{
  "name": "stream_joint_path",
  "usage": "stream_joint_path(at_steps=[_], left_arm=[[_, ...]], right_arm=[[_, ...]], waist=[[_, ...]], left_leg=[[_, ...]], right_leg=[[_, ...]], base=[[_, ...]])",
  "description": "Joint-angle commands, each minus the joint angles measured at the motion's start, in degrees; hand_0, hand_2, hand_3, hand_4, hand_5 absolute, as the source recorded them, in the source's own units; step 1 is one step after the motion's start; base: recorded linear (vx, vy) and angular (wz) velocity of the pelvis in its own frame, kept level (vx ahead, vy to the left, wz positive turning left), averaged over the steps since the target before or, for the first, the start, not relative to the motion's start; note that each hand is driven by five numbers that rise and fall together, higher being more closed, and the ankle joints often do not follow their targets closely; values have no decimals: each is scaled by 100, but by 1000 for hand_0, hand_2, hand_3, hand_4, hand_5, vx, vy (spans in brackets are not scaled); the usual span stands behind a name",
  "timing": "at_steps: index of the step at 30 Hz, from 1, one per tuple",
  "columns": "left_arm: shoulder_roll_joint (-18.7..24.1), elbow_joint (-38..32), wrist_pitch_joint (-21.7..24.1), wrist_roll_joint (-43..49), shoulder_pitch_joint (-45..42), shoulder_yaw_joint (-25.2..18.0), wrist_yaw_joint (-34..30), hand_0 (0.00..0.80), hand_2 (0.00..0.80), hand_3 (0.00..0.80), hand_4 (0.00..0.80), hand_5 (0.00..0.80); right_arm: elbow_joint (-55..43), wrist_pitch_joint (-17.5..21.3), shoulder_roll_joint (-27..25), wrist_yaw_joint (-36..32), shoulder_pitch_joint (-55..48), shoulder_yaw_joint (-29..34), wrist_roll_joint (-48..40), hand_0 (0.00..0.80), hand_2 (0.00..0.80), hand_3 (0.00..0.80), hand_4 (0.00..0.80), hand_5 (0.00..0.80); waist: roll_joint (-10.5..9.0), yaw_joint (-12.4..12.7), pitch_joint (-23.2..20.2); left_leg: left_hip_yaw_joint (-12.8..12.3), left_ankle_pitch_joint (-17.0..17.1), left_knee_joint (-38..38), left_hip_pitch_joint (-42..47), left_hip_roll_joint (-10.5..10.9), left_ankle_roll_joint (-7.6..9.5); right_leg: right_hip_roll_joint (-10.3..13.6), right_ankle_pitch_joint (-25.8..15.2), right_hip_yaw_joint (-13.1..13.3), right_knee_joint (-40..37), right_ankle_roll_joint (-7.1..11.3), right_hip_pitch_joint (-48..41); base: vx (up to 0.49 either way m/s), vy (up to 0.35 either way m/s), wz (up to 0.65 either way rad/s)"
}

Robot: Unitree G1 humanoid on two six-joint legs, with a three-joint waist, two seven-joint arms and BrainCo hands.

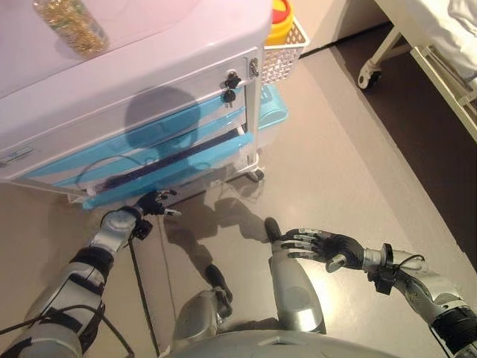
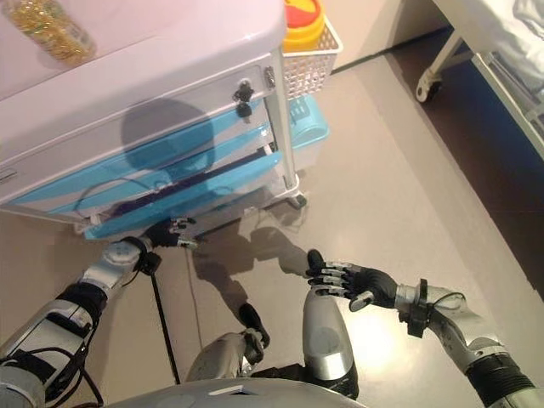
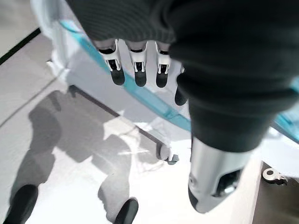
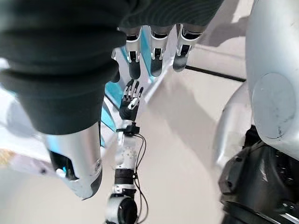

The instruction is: Open the drawer and pick up the medicine

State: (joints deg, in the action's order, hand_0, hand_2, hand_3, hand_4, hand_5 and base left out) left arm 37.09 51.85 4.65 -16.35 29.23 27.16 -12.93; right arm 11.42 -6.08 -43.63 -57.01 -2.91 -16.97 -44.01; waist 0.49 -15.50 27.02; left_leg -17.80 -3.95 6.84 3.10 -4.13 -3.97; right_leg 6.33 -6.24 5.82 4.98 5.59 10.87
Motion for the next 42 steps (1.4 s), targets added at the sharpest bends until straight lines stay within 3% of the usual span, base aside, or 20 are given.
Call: stream_joint_path(at_steps=[1, 12, 18, 25, 31, 37, 42], left_arm=[[619, 279, -127, -201, 190, -205, 39, 0, 0, 0, 0, 0], [906, 737, -147, -640, 782, -400, -170, 0, 0, 0, 0, 0], [672, 270, -284, -1117, 568, -381, -832, 0, 0, 0, 0, 0], [-366, -849, -626, -1559, -921, -576, -1599, 0, 0, 0, 0, 0], [-1068, -644, -322, -1253, -2205, -701, -1965, 0, 0, 0, 0, 0], [-1611, -599, -425, -1712, -3055, -815, -2230, 0, 0, 0, 0, 0], [-1879, -553, -564, -2244, -3324, -899, -2522, 0, 0, 0, 0, 0]], right_arm=[[29, 459, 125, -154, -173, -265, -324, 0, 0, 0, 0, 0], [315, 907, 409, 151, -364, -512, -314, 0, 0, 0, 0, 0], [527, 810, 624, 826, -378, -365, -334, 0, 0, 0, 0, 0], [833, 584, 977, 1029, -335, -358, 300, 0, 0, 0, 0, 0], [1190, 153, 1404, 1509, -247, -242, 201, 0, 0, 0, 0, 0], [1861, 27, 2059, 1715, -319, -212, 498, 0, 0, 0, 0, 0], [2397, -89, 2439, 1624, -218, -228, 191, 0, 0, 0, 0, 0]], waist=[[-160, 22, -182], [-202, 78, -68], [-205, 216, -115], [-152, 628, -410], [-125, 939, -791], [-98, 1210, -1226], [-76, 1448, -1534]], left_leg=[[274, -144, 1230, -1032, 28, 44], [374, -149, 1277, -1152, 69, 50], [505, -103, 1150, -1050, 113, 45], [818, 67, 743, -728, 174, 6], [1057, 220, 375, -482, 156, -43], [1251, 317, 35, -254, 114, -73], [1427, 361, -213, -111, 130, -81]], right_leg=[[285, 327, -112, 435, 435, 62], [299, 312, -183, 315, 402, 3], [308, 279, -289, 189, 409, -184], [296, 262, -533, -39, 399, -625], [186, 336, -754, -153, 329, -888], [126, 409, -1016, -256, 268, -1121], [76, 490, -1217, -301, 201, -1299]], base=[[-30, 9, -1], [-24, -17, 4], [-4, -38, 7], [66, -66, 14], [79, -55, 16], [58, -40, 17], [26, -29, 20]])
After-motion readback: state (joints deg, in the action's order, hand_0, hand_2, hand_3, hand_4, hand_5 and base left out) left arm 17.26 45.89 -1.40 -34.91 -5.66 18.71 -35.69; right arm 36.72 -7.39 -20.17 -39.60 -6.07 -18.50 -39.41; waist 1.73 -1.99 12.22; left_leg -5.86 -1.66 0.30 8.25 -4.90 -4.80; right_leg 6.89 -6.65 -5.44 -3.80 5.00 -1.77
